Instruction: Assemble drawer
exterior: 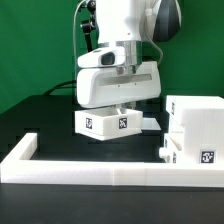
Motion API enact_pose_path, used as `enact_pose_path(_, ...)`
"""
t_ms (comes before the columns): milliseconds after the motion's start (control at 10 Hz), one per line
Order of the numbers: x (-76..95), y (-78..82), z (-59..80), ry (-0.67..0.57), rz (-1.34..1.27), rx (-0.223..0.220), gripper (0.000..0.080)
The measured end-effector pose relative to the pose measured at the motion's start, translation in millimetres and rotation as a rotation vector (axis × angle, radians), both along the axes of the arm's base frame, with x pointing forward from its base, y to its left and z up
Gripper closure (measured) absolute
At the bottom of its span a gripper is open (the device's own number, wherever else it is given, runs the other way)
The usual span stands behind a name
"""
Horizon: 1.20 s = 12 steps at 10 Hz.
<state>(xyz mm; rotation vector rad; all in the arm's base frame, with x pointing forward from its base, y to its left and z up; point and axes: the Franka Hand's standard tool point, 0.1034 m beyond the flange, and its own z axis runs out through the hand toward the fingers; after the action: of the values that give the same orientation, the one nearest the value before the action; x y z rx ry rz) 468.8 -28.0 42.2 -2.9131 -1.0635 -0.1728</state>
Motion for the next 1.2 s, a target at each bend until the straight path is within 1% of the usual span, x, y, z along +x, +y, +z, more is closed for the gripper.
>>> enact_pose_path(100,0.9,-5.9,-0.8,0.011,0.093,-0.009,0.0758)
enact_pose_path(300,10.2,-5.5,2.2,0.015,0.300,-0.034,0.0758)
enact_pose_path(400,11.8,-6.3,3.1,0.012,0.350,-0.039,0.0758)
enact_pose_path(800,10.3,-7.9,1.7,0.001,0.605,-0.061,0.0758)
enact_pose_path(1100,28.0,-3.2,7.4,-0.001,0.827,-0.096,0.0758)
enact_pose_path(1200,34.4,0.2,8.8,0.000,0.806,-0.094,0.0758)
